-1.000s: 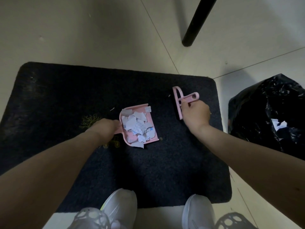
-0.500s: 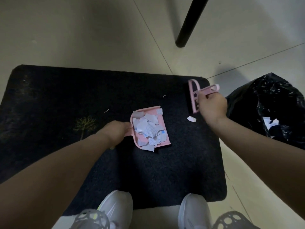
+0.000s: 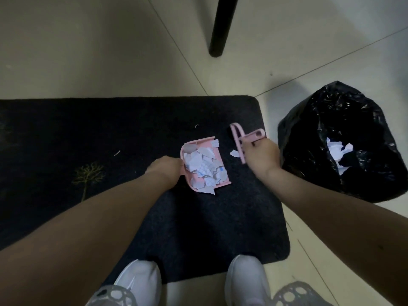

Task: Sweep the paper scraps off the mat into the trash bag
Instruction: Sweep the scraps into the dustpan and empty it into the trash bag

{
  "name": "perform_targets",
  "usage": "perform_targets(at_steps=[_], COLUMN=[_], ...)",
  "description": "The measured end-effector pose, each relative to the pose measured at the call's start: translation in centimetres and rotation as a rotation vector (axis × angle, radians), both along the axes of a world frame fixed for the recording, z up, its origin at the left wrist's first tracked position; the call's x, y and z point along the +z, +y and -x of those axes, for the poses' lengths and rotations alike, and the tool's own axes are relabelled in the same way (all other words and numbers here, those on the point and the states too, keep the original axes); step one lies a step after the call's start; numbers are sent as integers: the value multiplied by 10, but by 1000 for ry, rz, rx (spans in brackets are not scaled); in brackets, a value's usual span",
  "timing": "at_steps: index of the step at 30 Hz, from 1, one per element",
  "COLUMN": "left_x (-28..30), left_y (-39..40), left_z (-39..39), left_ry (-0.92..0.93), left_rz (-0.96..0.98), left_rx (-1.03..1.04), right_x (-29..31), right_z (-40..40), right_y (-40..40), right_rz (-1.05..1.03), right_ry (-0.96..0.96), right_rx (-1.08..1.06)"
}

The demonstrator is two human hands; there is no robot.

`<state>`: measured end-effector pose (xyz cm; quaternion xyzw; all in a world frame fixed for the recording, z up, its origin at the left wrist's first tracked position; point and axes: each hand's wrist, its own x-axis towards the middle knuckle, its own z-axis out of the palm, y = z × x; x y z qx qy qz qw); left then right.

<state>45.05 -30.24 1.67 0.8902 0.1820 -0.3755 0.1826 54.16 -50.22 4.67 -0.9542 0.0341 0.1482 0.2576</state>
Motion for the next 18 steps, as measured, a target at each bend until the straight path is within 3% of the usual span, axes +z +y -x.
perform_targets(at_steps=[5,11,18], left_x=[-2,-6,-22], left_y=[-2,0,5], left_z=[-1,0,2], left_ry=[1,-2,-38], left_rz=[-10,-19,138], left_rx=[-3,-8,257], right_x=[4,13,6], right_z=[10,-8,15], right_y=[8,-6,11], right_rz=[-206,-147,-69], right_ry=[19,-92,-1], right_rx=[-6,-100,42])
